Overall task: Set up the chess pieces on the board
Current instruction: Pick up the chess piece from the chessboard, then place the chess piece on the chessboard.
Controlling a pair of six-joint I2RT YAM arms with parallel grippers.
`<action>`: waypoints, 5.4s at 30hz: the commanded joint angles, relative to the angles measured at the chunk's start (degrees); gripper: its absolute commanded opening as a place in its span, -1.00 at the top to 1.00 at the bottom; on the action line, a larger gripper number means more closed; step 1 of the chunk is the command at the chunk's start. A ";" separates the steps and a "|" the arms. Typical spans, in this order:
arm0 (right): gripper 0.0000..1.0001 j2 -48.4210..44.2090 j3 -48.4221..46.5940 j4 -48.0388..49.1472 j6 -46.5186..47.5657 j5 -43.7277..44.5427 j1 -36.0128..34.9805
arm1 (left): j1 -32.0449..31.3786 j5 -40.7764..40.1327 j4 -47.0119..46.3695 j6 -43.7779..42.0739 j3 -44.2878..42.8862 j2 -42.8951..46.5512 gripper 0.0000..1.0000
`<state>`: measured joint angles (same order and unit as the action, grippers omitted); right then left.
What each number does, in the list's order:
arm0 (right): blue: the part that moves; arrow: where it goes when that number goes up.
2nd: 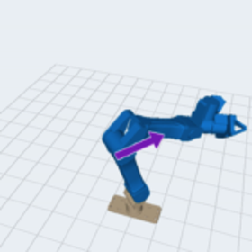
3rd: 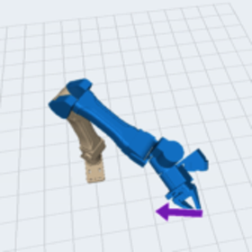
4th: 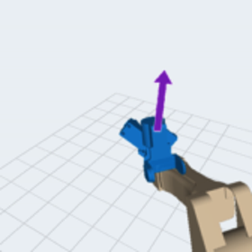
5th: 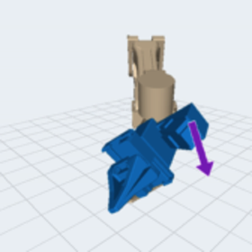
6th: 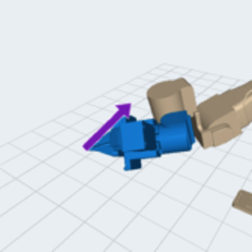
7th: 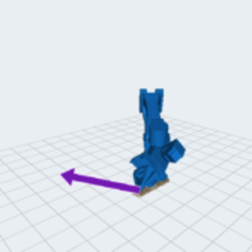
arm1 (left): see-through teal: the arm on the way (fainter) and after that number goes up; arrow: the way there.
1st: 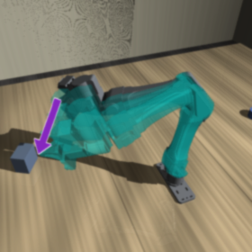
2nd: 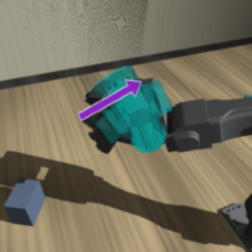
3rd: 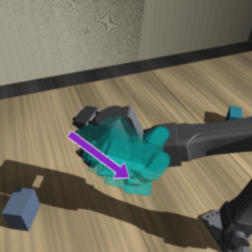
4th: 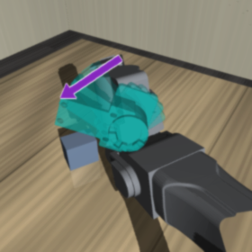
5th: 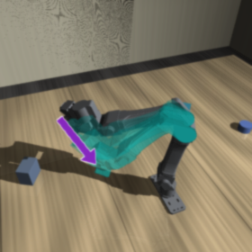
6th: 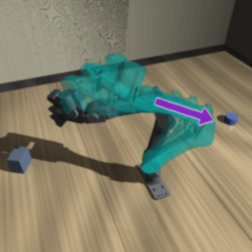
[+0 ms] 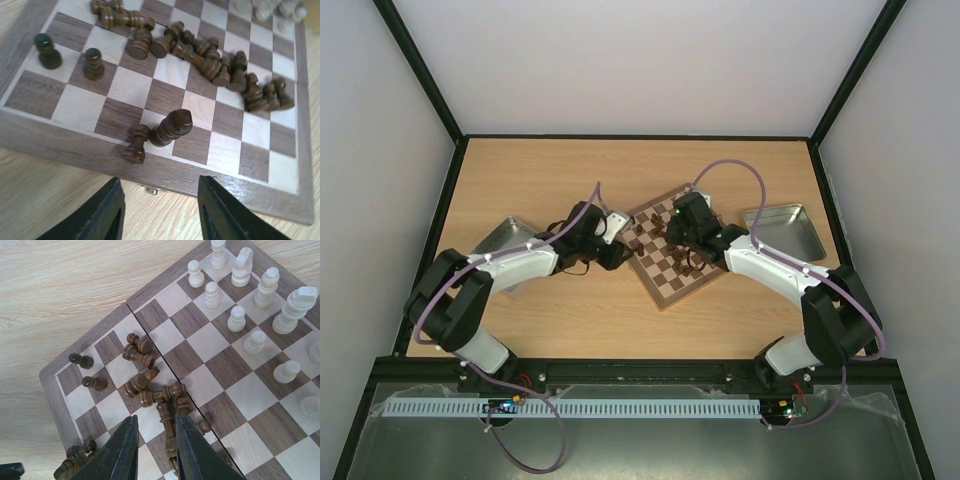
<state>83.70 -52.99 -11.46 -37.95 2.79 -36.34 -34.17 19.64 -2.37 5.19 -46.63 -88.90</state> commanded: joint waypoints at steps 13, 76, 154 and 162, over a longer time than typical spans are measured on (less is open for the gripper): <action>0.59 -2.41 0.53 -0.29 0.49 0.24 0.92 | -0.22 -0.62 6.07 -18.15 -9.02 -11.12 0.11; 0.05 -5.91 3.96 16.33 -8.39 -31.72 1.49 | 3.68 17.20 -7.74 -15.88 -1.51 6.60 0.72; 0.47 19.50 -13.24 1.73 8.48 -4.82 -4.04 | 3.50 -9.00 -3.00 18.36 10.98 25.79 -0.29; 0.44 13.40 -12.59 0.78 6.24 0.73 -4.00 | 3.50 -9.18 -2.42 18.80 10.66 26.14 -0.29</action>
<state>102.00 -64.49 -9.08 -29.98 -1.52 -40.14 -30.57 10.17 -4.78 24.23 -36.25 -63.24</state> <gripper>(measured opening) 0.283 0.646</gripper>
